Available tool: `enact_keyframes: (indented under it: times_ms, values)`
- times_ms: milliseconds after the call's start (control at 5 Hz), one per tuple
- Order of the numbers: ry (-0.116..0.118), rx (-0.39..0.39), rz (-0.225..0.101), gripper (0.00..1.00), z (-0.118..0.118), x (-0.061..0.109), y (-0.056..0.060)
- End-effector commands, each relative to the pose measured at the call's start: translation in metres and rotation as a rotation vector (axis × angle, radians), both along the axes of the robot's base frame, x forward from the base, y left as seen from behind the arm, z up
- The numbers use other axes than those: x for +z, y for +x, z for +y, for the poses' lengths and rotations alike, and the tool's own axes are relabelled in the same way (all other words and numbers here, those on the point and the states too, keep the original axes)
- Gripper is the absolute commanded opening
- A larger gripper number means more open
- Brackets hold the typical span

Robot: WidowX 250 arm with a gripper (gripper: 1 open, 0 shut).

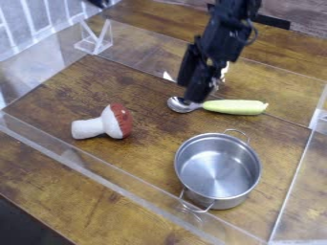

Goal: Move the green spoon to the left

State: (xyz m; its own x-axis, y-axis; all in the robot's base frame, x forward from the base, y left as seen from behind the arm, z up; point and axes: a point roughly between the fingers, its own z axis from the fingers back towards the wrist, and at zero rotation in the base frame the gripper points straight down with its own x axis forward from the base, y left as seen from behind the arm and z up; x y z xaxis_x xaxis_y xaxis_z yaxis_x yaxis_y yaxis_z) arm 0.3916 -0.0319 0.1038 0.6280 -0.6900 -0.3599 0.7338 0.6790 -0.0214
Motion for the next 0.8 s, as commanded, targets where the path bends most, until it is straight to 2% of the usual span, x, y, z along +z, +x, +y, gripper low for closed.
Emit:
enact_keyframes:
  times_ms: [0,200,600]
  values:
    - [0.025,0.065,-0.127,0.00,0.023,0.063,-0.010]
    - [0.017,0.067,-0.135,1.00,0.027,0.044,-0.006]
    - [-0.004,0.016,-0.152,1.00,0.029,0.004,0.011]
